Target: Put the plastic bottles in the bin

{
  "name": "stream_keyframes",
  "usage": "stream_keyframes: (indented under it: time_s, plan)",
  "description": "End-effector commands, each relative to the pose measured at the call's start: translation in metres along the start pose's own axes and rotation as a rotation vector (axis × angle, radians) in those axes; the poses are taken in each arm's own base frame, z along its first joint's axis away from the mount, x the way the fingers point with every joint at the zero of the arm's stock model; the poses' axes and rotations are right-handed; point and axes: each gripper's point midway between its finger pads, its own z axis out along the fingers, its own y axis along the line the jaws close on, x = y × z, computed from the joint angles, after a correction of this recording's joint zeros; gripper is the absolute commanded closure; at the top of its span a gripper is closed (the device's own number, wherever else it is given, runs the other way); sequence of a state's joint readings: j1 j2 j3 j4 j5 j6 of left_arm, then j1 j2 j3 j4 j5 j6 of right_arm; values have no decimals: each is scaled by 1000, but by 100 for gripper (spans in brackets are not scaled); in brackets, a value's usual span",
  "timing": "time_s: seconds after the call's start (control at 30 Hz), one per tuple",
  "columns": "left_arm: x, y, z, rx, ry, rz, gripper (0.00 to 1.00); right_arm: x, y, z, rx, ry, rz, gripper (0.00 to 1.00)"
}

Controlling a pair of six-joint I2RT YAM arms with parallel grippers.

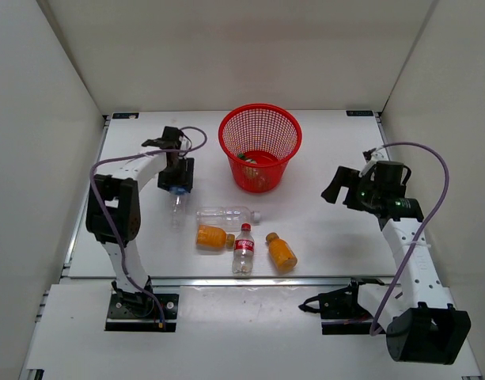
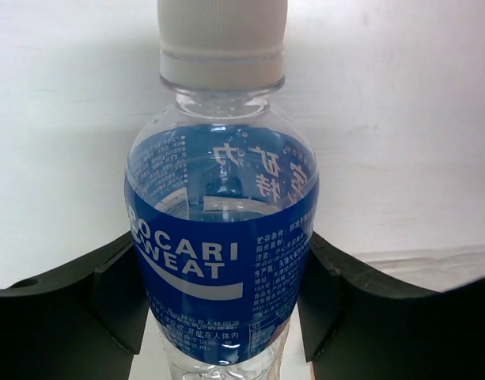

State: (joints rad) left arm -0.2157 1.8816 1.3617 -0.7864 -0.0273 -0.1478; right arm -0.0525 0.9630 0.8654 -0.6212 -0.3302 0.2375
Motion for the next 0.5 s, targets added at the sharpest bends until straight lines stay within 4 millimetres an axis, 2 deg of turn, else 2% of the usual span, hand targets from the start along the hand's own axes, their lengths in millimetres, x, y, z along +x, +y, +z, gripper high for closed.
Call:
stream_keyframes:
  time_s: [0.0,0.07,0.13,0.17,0.23,0.27,0.33,0.4,0.47]
  plan:
    - [-77,12,-101,-40,-335,-106,50,24,-21,1,109,54,33,1]
    - [-105,4,-155,-24,-495,-132,44,31,-24,1,121,77,22,1]
    - [-141,-12,-222,-14,-695,-137,39,35,-26,0,127,96,13,1]
    - [-149,-19,-240,-13,-748,-147,40,38,-25,0,127,103,9,1]
    - [-174,-44,-299,20,-924,-149,40,40,-26,-2,133,106,-21,1]
    - [-179,-63,-303,62,-945,-131,38,42,-25,0,129,109,-36,1]
    - [-198,-83,-320,160,-1050,-182,34,43,-27,0,148,99,-42,1]
    - [-205,-115,-320,306,-1064,-215,31,47,-21,0,133,111,-71,1]
    - [-214,-140,-317,417,-1088,-246,37,52,-14,-2,104,116,-93,1]
